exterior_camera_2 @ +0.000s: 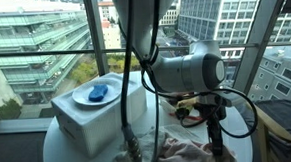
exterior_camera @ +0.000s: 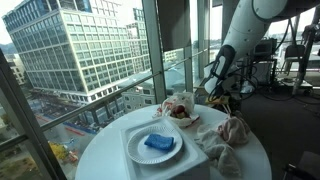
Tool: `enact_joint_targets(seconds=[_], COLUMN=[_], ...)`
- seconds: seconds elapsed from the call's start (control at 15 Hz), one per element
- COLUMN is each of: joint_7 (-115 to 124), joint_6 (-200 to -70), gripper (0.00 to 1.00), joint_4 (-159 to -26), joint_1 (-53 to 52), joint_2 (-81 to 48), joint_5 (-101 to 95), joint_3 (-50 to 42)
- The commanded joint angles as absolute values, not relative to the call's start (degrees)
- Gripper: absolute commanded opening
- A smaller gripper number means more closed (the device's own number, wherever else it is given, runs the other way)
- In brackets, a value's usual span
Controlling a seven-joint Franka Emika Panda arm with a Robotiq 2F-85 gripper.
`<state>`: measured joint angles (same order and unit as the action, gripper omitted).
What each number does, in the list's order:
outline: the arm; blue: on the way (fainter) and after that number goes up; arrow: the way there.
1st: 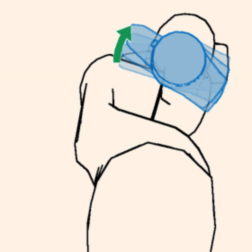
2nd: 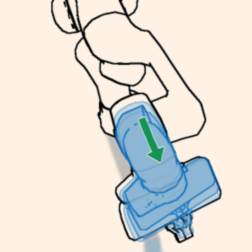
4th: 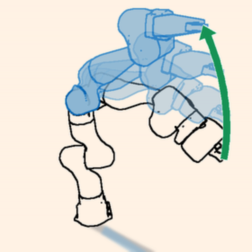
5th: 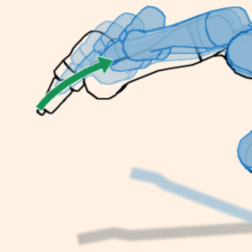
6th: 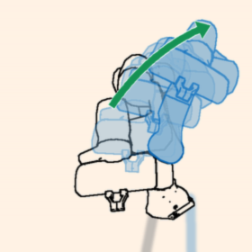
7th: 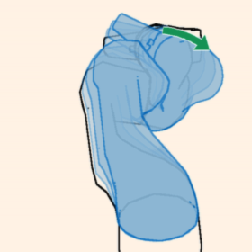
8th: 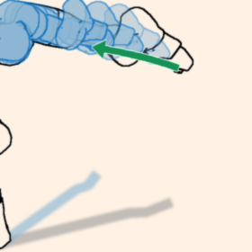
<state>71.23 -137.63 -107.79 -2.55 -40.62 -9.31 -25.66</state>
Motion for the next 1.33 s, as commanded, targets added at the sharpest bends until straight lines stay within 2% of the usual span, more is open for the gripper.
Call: enact_joint_targets(seconds=[0.0, 0.27, 0.8, 1.13, 1.27], joint_7=[80.9, 87.5, 104.3, 106.5, 106.0], joint_6=[-138.5, -139.4, -144.8, -143.8, -142.9], gripper=[0.02, 0.02, 0.02, 0.02, 0.07], joint_4=[-99.9, -92.2, -95.1, -93.4, -93.1], joint_1=[-5.6, -7.5, -16.5, -13.5, -12.5], joint_2=[-46.1, -50.9, -47.5, -48.3, -49.3], joint_5=[-15.9, -23.7, -42.7, -47.3, -48.2], joint_3=[-29.1, -31.1, -41.1, -36.3, -34.3])
